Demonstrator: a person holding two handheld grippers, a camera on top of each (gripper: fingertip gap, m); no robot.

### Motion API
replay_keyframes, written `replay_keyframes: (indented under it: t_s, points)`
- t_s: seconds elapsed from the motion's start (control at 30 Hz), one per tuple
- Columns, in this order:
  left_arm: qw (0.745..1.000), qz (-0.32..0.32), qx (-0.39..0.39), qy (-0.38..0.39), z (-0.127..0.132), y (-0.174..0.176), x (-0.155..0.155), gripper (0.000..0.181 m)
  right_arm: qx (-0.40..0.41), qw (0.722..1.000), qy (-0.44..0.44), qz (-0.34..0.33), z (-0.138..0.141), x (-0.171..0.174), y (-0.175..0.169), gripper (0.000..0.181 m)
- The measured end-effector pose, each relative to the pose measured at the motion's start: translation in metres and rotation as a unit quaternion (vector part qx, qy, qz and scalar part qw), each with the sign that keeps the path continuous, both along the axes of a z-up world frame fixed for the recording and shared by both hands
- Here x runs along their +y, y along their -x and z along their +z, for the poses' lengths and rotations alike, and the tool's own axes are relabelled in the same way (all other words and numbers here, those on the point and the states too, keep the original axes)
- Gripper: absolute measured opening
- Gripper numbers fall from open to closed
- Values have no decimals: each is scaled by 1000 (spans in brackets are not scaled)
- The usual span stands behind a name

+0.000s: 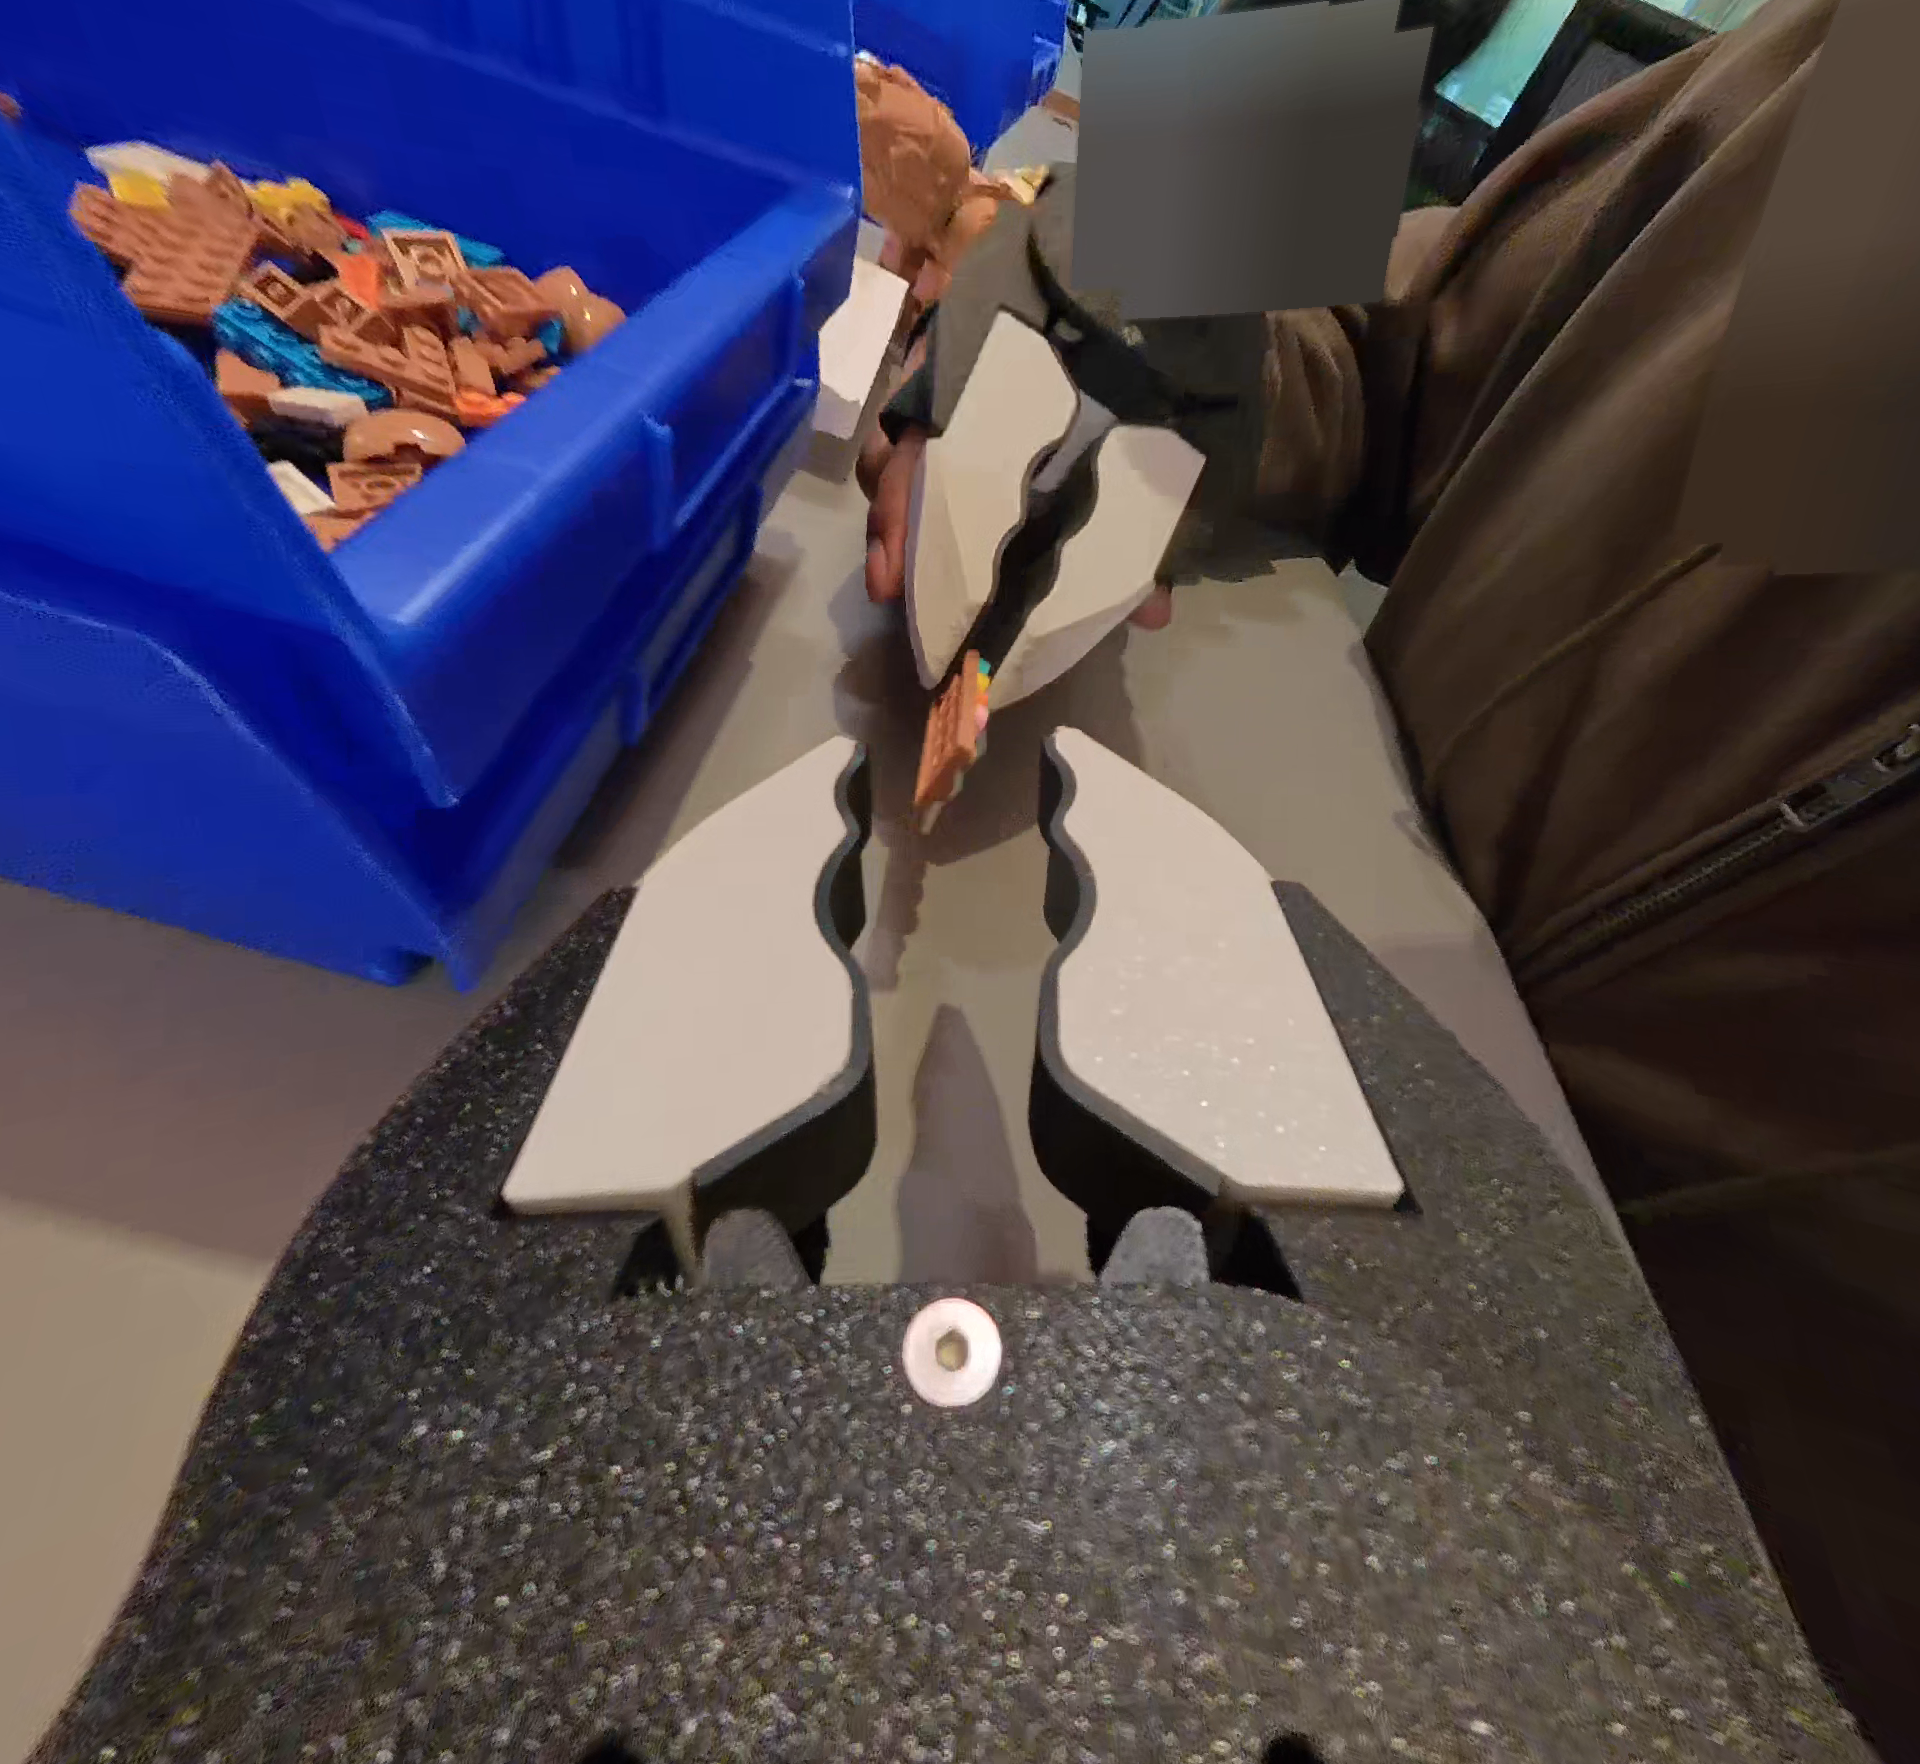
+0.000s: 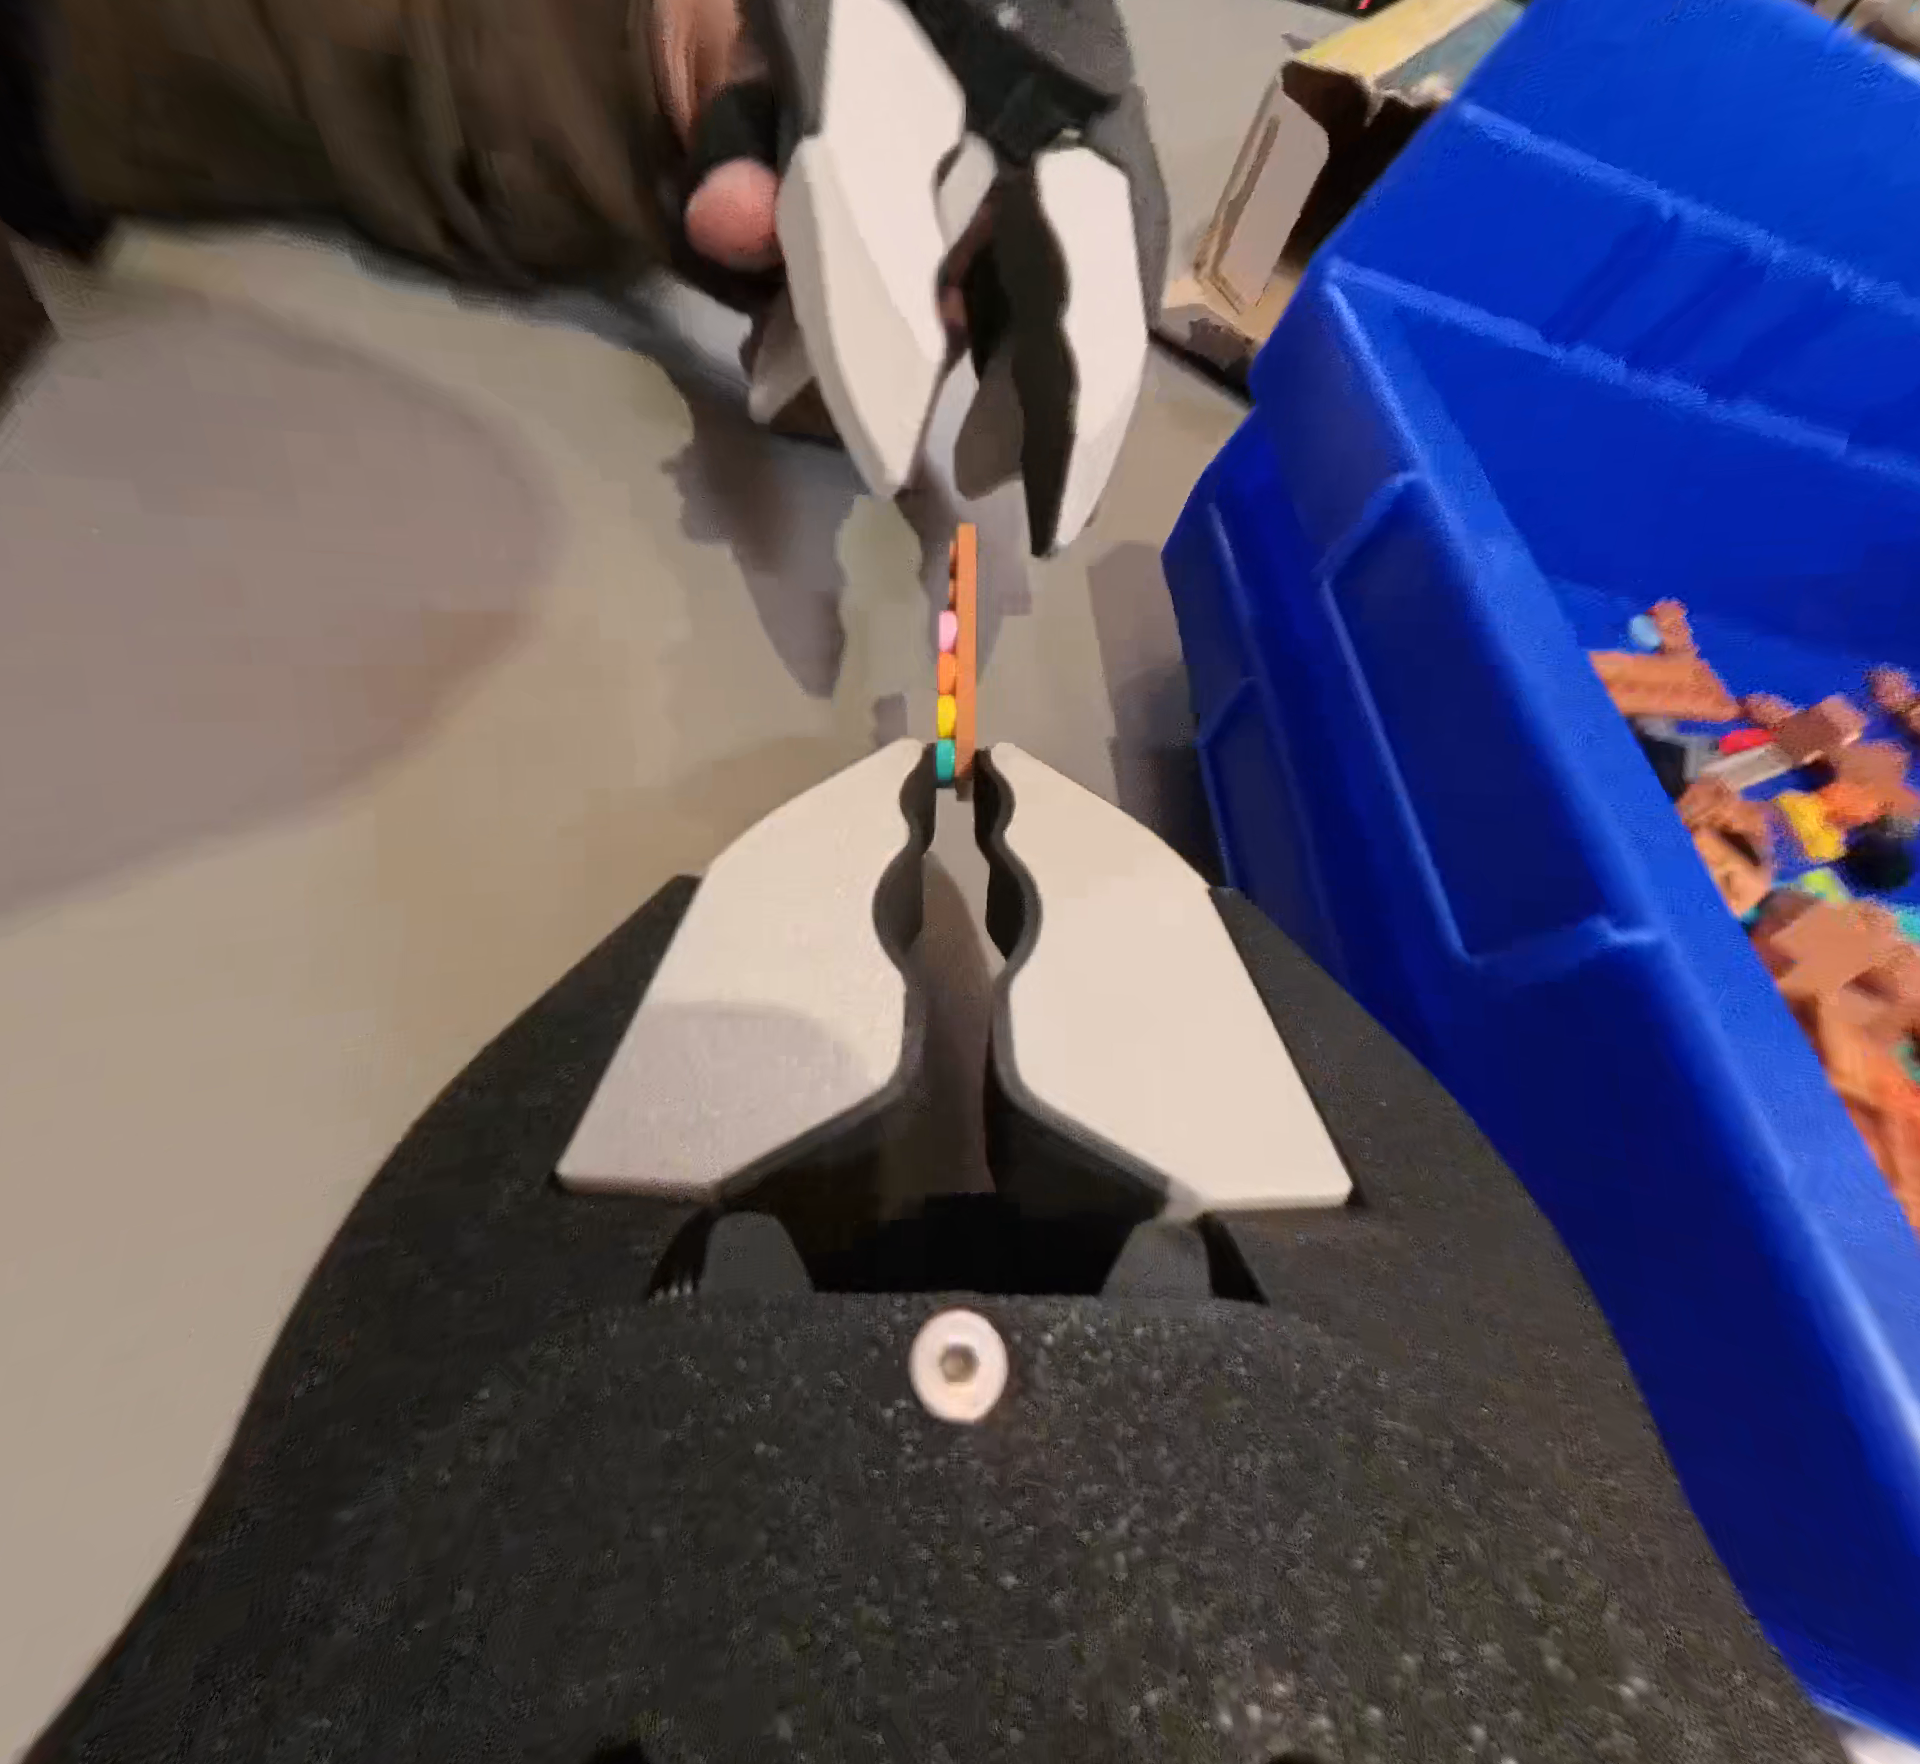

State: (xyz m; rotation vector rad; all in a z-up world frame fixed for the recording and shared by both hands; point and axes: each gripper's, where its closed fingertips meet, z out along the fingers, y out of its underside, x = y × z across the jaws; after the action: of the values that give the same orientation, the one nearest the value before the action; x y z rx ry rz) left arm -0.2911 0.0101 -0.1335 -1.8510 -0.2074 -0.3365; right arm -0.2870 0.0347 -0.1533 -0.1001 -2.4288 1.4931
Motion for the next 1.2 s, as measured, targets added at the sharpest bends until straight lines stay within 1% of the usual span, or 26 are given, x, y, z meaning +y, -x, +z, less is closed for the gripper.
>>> replay_keyframes:
  t_s: [0.07,0.17,0.27,0.33,0.47,0.57,0.63,0.7,0.77,0.83,0.93,1.07,1.13,1.2]
  points:
    - [1000,-5,15,-10,2,-3,3,31,-63,997,35,4,6,0,-2,7]
    - [999,-14,43,-11,0,-9,9,29,-128,989,74,15,13,-1,-7,7]
    - [998,-16,66,-13,-1,-13,13,21,-183,978,93,25,15,-3,-11,7]
    - [997,-16,73,-24,2,-14,14,7,-200,974,102,29,17,-4,-11,7]
    - [998,-20,51,-28,4,-15,14,5,-201,973,110,26,19,-3,-10,8]
    - [999,1,-12,-43,8,-8,14,5,-157,980,119,4,23,-3,-2,9]
    - [996,18,-67,-60,12,-2,13,5,-84,990,113,-24,26,1,7,17]
    - [991,30,-106,-81,17,2,12,5,4,994,101,-50,32,4,14,20]
    - [985,35,-133,-100,22,5,11,5,86,991,79,-72,34,7,19,20]
    - [982,38,-151,-106,23,6,11,5,148,984,56,-80,34,7,20,22]
    - [982,41,-153,-106,22,5,13,5,198,976,50,-72,37,3,14,24]
    - [985,41,-137,-96,20,3,16,5,227,969,54,-78,43,3,13,26]
    - [989,50,-107,-90,21,4,17,5,230,968,53,-80,44,3,14,26]
    - [993,62,-52,-84,25,7,18,5,238,966,54,-85,46,3,15,26]
